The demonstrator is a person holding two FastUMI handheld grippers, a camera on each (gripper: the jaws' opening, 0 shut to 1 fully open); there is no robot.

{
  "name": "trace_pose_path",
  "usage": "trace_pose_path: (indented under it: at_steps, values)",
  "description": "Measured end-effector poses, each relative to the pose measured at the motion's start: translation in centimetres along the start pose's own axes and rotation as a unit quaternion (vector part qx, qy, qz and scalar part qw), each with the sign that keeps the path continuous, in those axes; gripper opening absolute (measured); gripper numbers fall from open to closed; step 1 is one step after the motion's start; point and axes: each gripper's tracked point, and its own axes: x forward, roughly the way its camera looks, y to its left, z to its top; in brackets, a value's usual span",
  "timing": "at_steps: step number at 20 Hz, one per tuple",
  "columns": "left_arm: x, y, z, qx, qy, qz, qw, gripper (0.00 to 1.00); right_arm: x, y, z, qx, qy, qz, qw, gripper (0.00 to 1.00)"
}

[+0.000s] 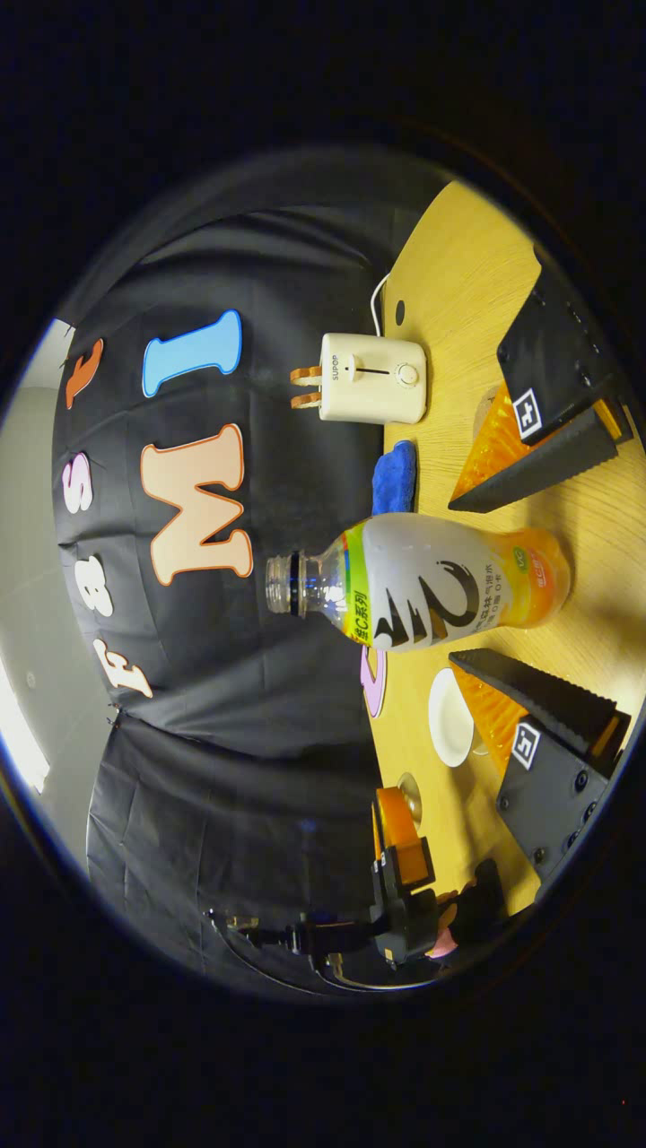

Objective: Open the teacup lid with one hand, grasp the water bottle and pour water into the teacup with the other hand; after pouring, place the water bottle on the coaster and then close the teacup lid.

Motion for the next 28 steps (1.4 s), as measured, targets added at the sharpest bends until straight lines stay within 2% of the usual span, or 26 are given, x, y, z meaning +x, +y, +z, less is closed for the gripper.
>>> trace_pose_path:
  at_steps: [1, 3, 6, 9, 15, 19, 21, 23, 24, 26, 28]
  values:
    - [0.0, 0.0, 0.0, -0.001, 0.0, -0.002, 1.0, 0.27, 0.3, 0.0, -0.2, -0.001, 0.007, -0.002, 1.0, 1.0]
    - [0.0, -0.3, 0.0, -0.001, 0.0, -0.014, 1.0, 0.28, 0.8, 0.3, -0.4, -0.003, 0.015, 0.001, 1.0, 0.97]
    - [0.1, -0.8, -0.1, -0.001, -0.001, -0.03, 1.0, 0.28, 1.1, 0.1, -0.4, -0.001, 0.014, -0.012, 1.0, 0.92]
    - [-0.1, -0.7, -0.1, -0.002, -0.001, -0.03, 1.0, 0.28, 1.6, -0.5, -0.9, -0.001, 0.03, -0.032, 0.999, 0.79]
    - [-0.1, -0.7, -0.1, -0.002, -0.001, -0.027, 1.0, 0.28, 1.8, -0.3, -1.3, -0.001, 0.047, -0.03, 0.998, 0.64]
    - [0.0, -0.6, 0.0, -0.001, -0.001, -0.026, 1.0, 0.28, 1.1, 0.2, -1.4, -0.018, 0.047, -0.014, 0.999, 0.63]
    - [0.3, -0.6, 0.0, -0.001, -0.001, -0.025, 1.0, 0.28, 1.1, -0.7, -0.9, -0.058, 0.047, -0.039, 0.996, 0.63]
    - [0.3, -0.6, -0.1, -0.001, -0.001, -0.025, 1.0, 0.27, 0.3, -2.1, -0.6, -0.135, 0.056, -0.081, 0.986, 0.63]
    - [0.2, -0.7, -0.1, -0.001, -0.001, -0.025, 1.0, 0.28, 0.0, -2.9, 0.0, -0.181, 0.056, -0.104, 0.976, 0.63]
    - [0.2, -0.6, -0.1, -0.001, 0.0, -0.025, 1.0, 0.27, -0.5, -4.0, 1.4, -0.281, 0.053, -0.14, 0.948, 0.63]
    - [0.2, -0.6, 0.0, -0.001, 0.0, -0.025, 1.0, 0.28, -0.7, -4.6, 2.7, -0.374, 0.048, -0.157, 0.913, 0.63]
